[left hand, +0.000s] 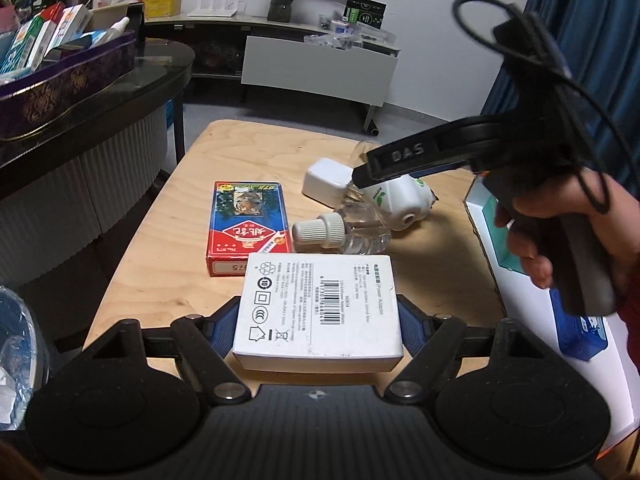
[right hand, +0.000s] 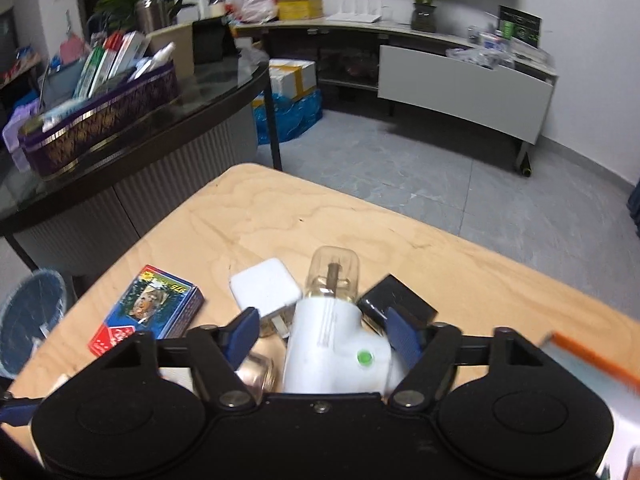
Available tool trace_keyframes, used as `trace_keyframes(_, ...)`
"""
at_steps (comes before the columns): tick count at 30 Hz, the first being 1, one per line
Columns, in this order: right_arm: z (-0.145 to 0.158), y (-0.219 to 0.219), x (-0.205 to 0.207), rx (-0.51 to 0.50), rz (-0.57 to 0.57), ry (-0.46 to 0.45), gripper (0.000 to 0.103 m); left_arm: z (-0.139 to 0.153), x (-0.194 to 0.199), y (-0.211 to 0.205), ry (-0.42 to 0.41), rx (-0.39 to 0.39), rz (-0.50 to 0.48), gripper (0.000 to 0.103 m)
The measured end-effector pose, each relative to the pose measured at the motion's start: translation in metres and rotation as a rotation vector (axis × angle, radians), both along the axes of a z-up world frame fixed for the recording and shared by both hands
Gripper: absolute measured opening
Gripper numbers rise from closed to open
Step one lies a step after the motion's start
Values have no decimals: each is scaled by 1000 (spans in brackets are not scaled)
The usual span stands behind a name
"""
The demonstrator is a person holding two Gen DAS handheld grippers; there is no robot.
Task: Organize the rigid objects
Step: 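Grasp white product box with left tool while right tool grasps white plug-in diffuser, then carry white product box with left tool while right tool carries diffuser over orange-rimmed box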
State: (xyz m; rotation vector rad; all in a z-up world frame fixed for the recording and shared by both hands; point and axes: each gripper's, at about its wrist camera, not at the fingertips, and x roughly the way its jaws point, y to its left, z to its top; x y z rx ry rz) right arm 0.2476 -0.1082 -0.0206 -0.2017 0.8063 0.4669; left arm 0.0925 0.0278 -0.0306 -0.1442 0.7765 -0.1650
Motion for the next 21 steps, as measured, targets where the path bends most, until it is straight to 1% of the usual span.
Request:
trace_keyframes(1,-4,4,3,-29,10,9,73,-1,1,1,2,-5,2,79)
trace_keyframes(2,-8,8,4,-61,14,12,67,-1,1,1,1,-8,4,79)
trace_keyframes(4,-12,8,4,-75,17,34,62,-2,1,3,3,-11,8,79)
trace_keyframes(8,-19,16,4,-136,14,40,63,-6,2,5,11,-26,17,79)
trace_keyframes(9,-20,17,4,-136,3,36,61,-6,2,5,13,-29,19,79)
trace_keyframes(11,-21,15,2,-120,-17,25,60,-4,1,5,11,-29,20,79)
trace_keyframes(13,-18,10,-3,-104,-45,13,55,-2,0,6,6,-33,23,79)
trace_keyframes(15,-13,-1,-11,-47,-77,15,52,0,-2,8,1,-40,30,79)
trace_keyframes(21,12,-42,-54,55,-134,-38,50,7,-8,2,-17,-47,25,79)
